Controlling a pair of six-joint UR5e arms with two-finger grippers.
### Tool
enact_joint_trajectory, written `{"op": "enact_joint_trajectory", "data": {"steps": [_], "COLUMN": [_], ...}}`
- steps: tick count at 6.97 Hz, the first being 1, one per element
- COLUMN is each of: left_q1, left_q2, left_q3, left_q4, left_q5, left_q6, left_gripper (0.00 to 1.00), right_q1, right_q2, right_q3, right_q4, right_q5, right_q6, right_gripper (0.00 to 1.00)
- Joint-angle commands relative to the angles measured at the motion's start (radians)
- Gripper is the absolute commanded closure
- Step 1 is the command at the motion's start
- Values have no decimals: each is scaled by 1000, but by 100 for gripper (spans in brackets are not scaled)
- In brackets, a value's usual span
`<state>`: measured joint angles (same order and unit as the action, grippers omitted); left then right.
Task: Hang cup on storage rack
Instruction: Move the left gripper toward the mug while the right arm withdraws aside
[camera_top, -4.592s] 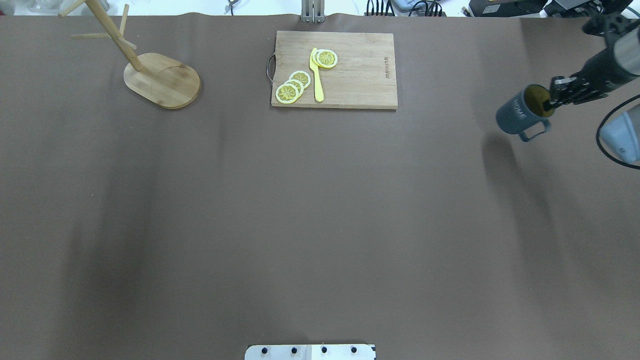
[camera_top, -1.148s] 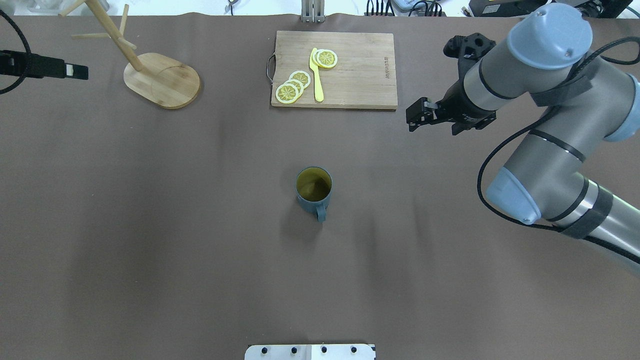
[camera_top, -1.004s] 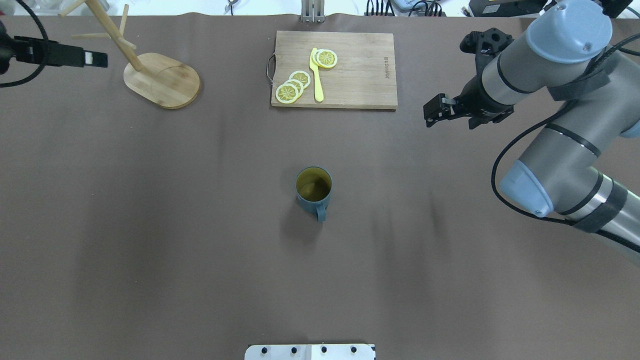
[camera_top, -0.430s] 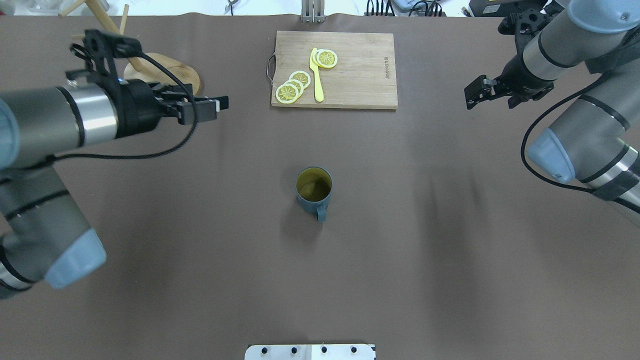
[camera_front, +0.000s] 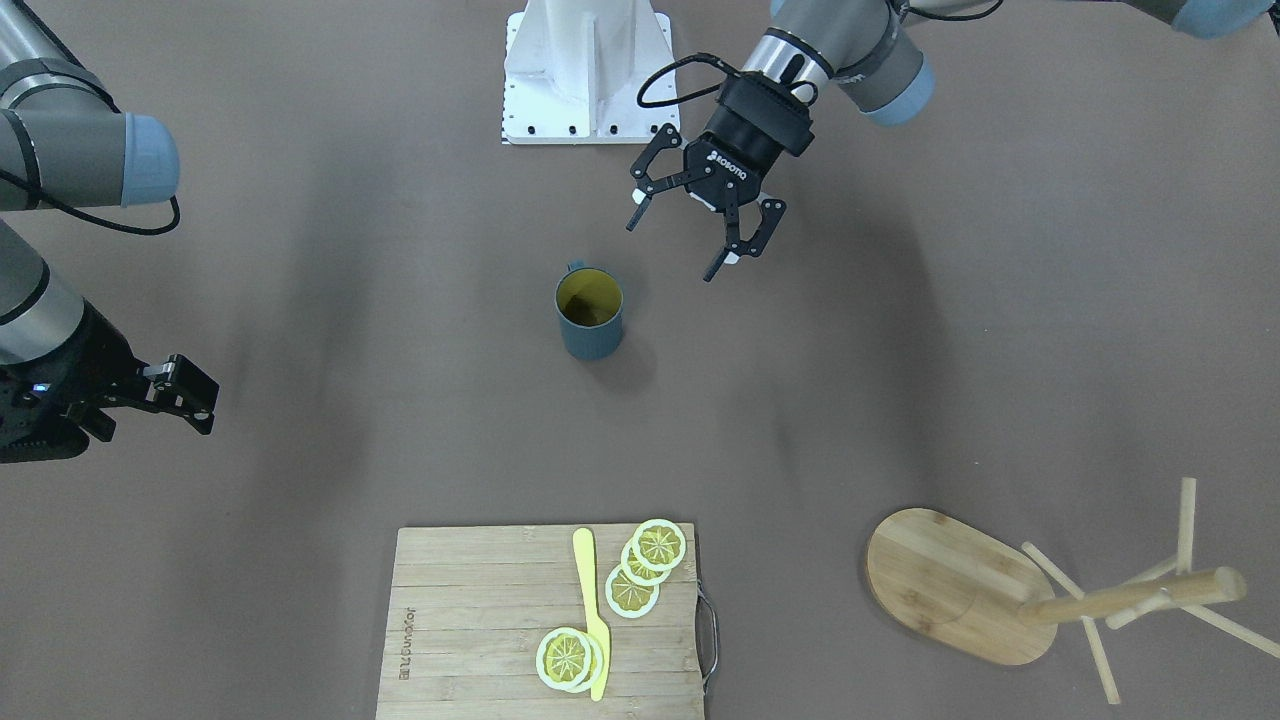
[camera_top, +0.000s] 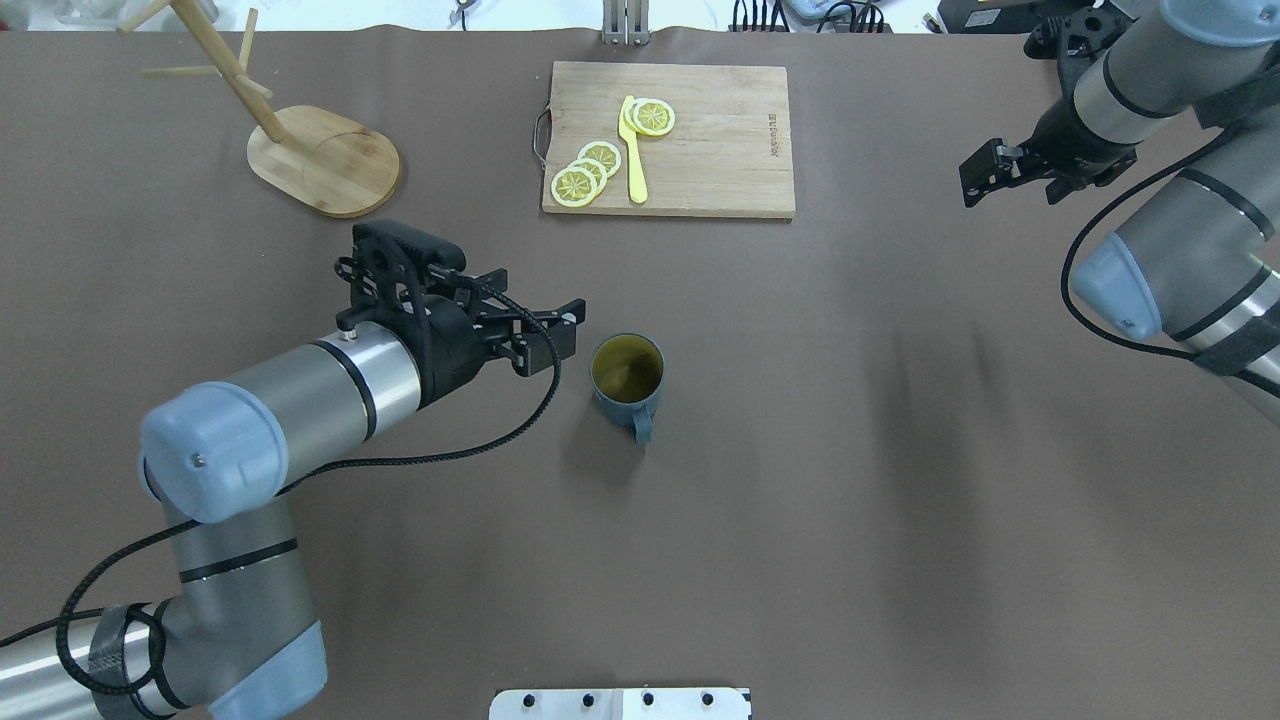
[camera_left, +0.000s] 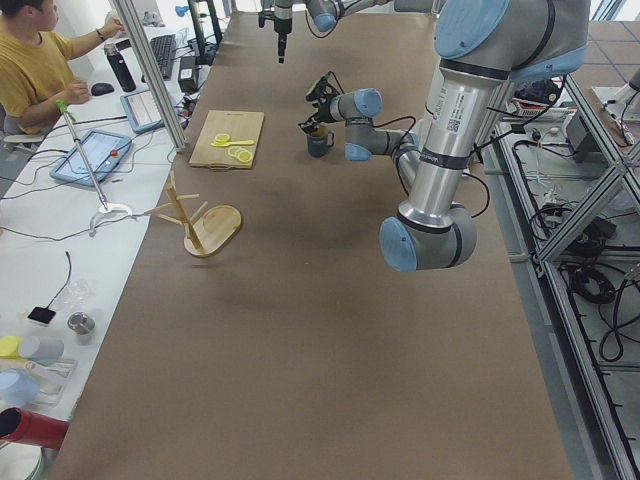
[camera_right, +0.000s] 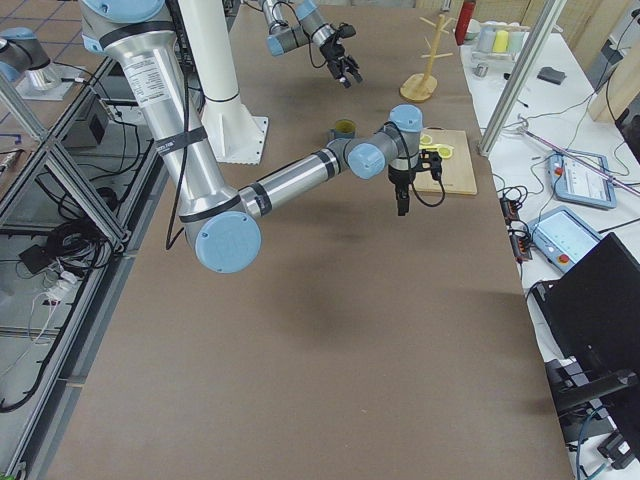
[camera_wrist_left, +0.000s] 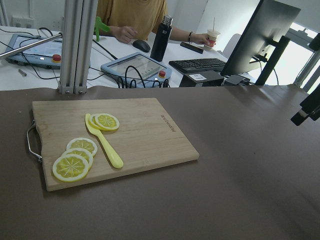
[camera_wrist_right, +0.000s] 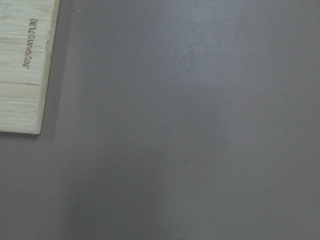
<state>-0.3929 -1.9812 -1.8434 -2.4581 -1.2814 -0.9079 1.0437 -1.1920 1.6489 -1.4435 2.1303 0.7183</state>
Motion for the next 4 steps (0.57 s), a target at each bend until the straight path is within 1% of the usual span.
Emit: {"op": "enact_joint_trajectory", "data": {"steps": [1,2,4], "left_q1": [95,159,161], "left_q2": [-14,-16,-37], "left_q3": [39,76,137], "left_q4": [51,51,51], "left_q5": [130,210,220], "left_q6": [-5,4,6], "left_gripper": [3,3,3], "right_q1": [2,4,7], "right_q2": [-6,-14,-29], "right_q3": [-8,-8,-8], "right_q4": [0,0,2], "right_q5": [-1,-1,-1], "right_q6": [0,-2,0], "right_gripper": [0,0,0]}}
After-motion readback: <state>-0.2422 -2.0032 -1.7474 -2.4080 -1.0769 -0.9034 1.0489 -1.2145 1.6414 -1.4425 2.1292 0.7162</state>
